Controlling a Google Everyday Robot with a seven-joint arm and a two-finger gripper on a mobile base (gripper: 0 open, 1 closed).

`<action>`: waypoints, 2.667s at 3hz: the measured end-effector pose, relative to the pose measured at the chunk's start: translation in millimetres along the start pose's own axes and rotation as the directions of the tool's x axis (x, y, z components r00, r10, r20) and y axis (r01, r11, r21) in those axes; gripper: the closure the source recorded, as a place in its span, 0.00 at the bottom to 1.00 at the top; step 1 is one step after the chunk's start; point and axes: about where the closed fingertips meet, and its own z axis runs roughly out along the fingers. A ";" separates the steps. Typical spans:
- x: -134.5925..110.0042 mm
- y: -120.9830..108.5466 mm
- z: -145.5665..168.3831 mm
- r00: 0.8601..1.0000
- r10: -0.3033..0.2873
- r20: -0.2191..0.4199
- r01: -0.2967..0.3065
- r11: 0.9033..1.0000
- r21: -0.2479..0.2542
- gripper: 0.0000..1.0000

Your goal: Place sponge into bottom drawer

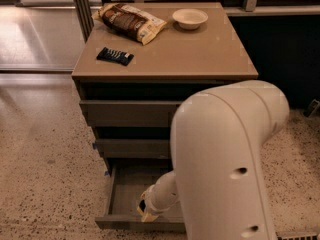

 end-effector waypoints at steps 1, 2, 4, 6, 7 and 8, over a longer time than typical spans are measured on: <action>0.1 -27.7 4.4 1.000 0.000 -0.027 0.002 0.998 0.069 1.00; 0.9 -25.9 3.5 1.000 0.013 -0.018 -0.012 0.998 0.069 1.00; 43.1 -32.6 78.9 0.977 0.208 0.056 -0.212 0.975 0.069 1.00; 70.3 -44.7 144.5 0.964 0.259 0.056 -0.262 0.964 0.055 1.00; 71.1 -77.6 160.2 0.955 0.285 0.081 -0.293 0.950 0.106 1.00; 70.0 -127.8 176.2 0.946 0.311 0.092 -0.323 0.928 0.187 1.00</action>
Offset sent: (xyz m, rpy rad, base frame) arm 0.0249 -0.0001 0.0019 0.0066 -0.0523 -0.0601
